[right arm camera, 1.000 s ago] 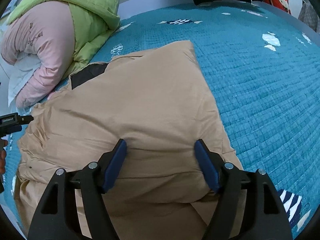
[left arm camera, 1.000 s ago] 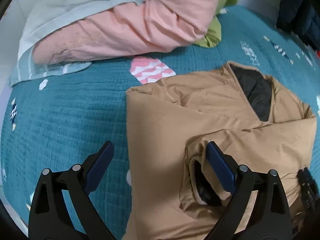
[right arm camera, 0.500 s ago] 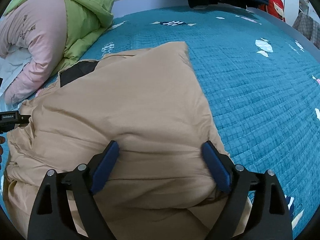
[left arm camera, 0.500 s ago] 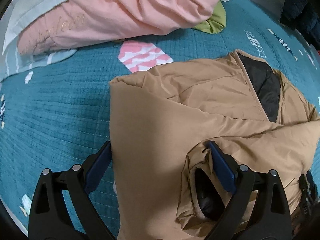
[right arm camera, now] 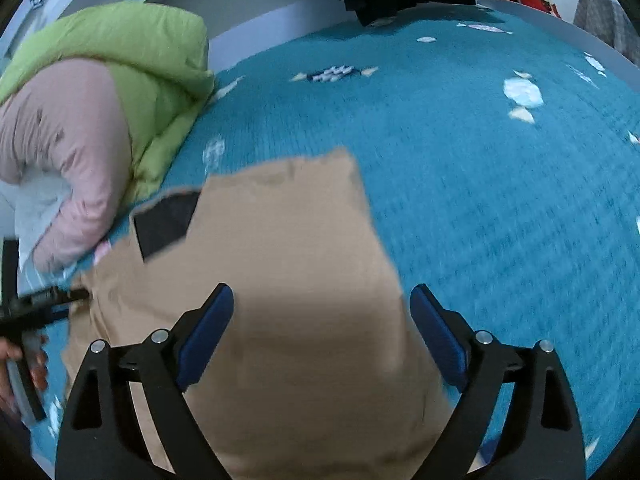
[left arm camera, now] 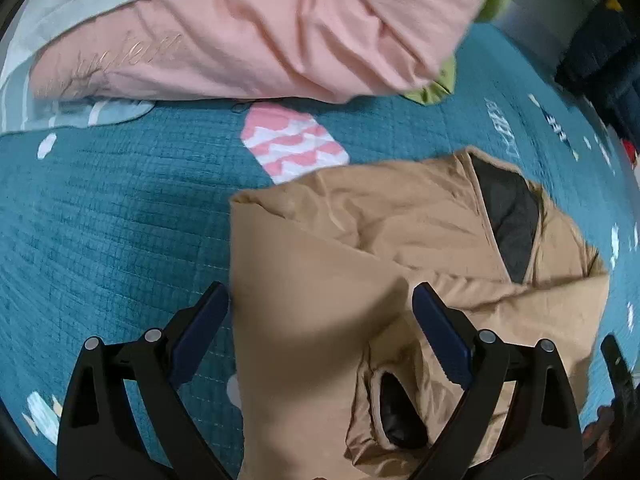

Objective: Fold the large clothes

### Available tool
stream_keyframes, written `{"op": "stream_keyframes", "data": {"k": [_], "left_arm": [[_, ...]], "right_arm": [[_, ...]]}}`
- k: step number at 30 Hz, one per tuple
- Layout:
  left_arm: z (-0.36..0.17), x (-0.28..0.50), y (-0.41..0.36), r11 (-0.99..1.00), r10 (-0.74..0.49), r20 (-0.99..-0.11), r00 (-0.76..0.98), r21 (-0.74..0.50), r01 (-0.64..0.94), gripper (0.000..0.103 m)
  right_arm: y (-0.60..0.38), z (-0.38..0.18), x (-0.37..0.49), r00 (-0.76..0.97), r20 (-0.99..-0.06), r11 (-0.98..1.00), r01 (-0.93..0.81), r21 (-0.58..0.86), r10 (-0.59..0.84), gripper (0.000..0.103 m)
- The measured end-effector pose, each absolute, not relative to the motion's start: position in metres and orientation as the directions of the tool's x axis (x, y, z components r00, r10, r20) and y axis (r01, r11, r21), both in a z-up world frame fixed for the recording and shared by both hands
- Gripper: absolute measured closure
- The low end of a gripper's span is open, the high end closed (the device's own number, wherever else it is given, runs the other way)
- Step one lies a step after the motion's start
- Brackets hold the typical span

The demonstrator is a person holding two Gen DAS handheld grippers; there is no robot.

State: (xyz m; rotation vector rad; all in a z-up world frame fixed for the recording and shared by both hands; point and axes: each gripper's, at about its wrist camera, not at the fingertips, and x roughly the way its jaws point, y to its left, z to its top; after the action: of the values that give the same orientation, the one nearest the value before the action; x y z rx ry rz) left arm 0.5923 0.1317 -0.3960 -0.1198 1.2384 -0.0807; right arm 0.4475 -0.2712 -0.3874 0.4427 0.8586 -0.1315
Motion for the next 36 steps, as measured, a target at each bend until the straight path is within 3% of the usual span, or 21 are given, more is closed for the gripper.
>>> {"op": "stream_keyframes", "data": {"k": [5,10,15,17,18,19,22,36], "left_arm": [[-0.4,0.609,0.142,0.986,-0.135,-0.942,0.309,-0.16,-0.057,0.01],[-0.409,0.625,0.15,0.974,-0.162,-0.953,0.257,-0.197,-0.115,0.01],[-0.421,0.636,0.147,0.986,-0.108,-0.973,0.201,-0.13,-0.099,0.011],[-0.422,0.637,0.147,0.984,-0.133,-0.97,0.202,-0.154,-0.089,0.035],[-0.421,0.637,0.145,0.984,-0.139,-0.969,0.204,-0.158,-0.082,0.038],[-0.418,0.636,0.143,0.984,-0.144,-0.967,0.211,-0.162,-0.07,0.054],[-0.406,0.631,0.133,0.987,-0.15,-0.96,0.235,-0.16,-0.025,0.076],[-0.278,0.525,0.147,0.931,-0.365,-0.783,0.504,-0.32,0.177,0.081]], "right_arm": [[-0.286,-0.384,0.51,0.6,-0.796,0.91,0.285,0.301,0.075,0.017],[-0.303,-0.421,0.565,0.448,-0.877,0.88,0.328,0.344,0.176,0.017],[-0.292,-0.431,0.579,0.389,-0.907,0.929,0.251,0.272,0.161,0.037],[-0.29,-0.429,0.581,0.38,-0.908,0.935,0.224,0.276,0.177,0.053],[-0.291,-0.428,0.581,0.379,-0.906,0.934,0.214,0.285,0.19,0.066],[-0.292,-0.427,0.58,0.382,-0.9,0.932,0.2,0.303,0.211,0.074],[-0.295,-0.419,0.573,0.412,-0.88,0.931,0.165,0.326,0.235,0.086],[-0.291,-0.297,0.456,0.646,-0.681,0.896,-0.009,0.445,0.345,0.089]]}}
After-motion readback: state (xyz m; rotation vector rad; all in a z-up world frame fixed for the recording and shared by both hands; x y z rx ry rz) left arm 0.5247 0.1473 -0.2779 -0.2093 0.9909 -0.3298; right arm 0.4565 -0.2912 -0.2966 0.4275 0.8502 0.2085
